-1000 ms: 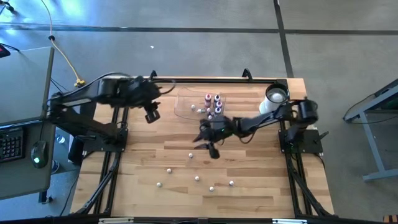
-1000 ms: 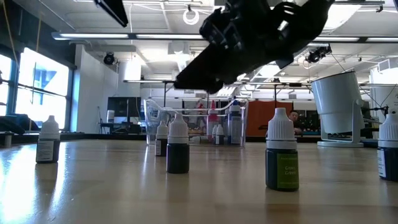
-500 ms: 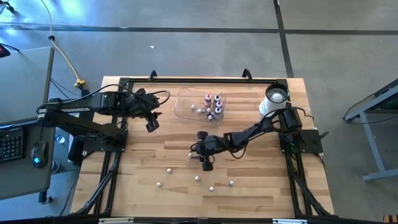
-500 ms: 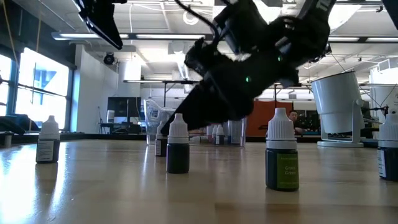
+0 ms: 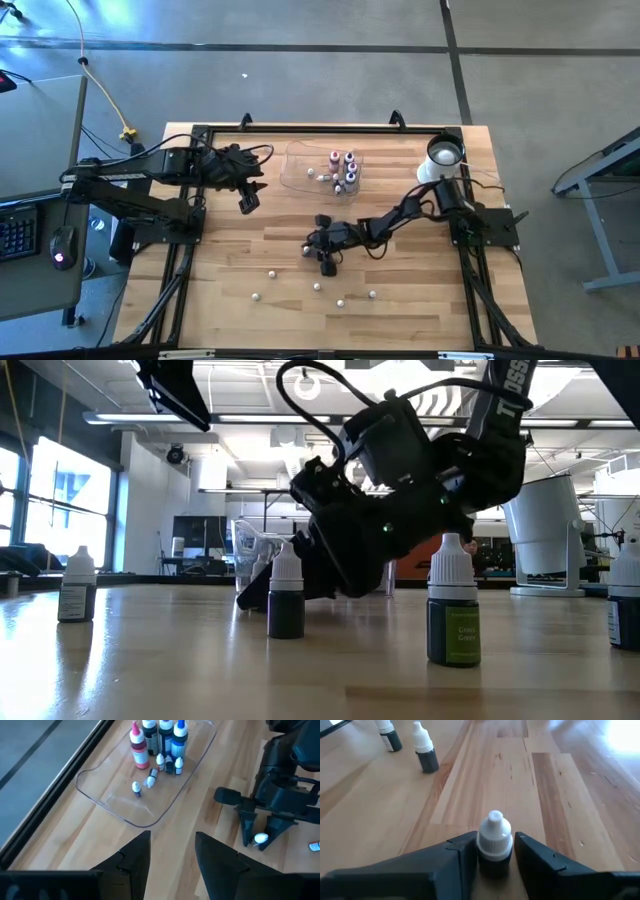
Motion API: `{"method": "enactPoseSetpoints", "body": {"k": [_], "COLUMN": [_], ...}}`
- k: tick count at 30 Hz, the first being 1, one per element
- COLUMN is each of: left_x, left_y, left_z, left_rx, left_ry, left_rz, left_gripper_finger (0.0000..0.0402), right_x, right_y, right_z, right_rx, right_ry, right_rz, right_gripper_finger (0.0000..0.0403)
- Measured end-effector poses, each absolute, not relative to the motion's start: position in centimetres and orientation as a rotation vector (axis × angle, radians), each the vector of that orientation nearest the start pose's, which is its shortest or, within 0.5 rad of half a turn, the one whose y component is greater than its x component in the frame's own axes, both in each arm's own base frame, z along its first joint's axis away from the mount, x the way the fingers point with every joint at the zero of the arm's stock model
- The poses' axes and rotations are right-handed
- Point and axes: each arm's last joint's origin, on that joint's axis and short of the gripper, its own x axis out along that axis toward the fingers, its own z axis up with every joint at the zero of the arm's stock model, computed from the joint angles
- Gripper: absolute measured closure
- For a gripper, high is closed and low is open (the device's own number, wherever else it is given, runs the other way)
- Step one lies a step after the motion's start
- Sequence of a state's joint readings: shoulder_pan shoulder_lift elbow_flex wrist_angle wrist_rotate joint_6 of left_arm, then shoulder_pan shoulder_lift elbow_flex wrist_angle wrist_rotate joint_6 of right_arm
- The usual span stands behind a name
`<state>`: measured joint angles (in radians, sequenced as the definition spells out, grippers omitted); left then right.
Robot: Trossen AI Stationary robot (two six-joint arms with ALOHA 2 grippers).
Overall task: Pick & Place food coloring
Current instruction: Put the small black food coloring bottle into the transparent bin
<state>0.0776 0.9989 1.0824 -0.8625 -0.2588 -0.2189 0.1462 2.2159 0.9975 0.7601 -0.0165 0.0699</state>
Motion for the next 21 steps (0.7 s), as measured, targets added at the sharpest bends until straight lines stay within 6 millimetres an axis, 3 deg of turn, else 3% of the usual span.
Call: {"method": "enactPoseSetpoints", "body": {"k": [5,8,15,18,21], "left_x": [18.3,18.3,18.3,18.3,18.3], "left_y": [2.2,2.2,2.1,2.1,2.1], "left_z": [33.8,33.8,33.8,33.8,33.8], "left_rx": [-0.135,-0.134,-0.138,-0.139,-0.139], "left_ry": [0.741,0.741,0.742,0.742,0.742], "left_rz": [0.403,0.404,0.395,0.394,0.394], "left_gripper_finger": [0.0250,0.0250,0.0250,0.0250,0.0250], "right_x": [40.3,40.2,39.6,38.5,37.6], "right_y": [5.8,5.8,3.6,1.4,-2.0], "right_z": [6.9,8.5,17.8,21.5,23.1], "right_rx": [0.019,0.007,-0.031,-0.178,-0.242], "right_ry": [0.441,0.421,0.227,0.177,0.204], "right_rz": [0.148,0.159,0.072,-0.127,-0.336], "right_gripper_finger": [0.0329,0.0341,0.0332,0.0314,0.0315]}}
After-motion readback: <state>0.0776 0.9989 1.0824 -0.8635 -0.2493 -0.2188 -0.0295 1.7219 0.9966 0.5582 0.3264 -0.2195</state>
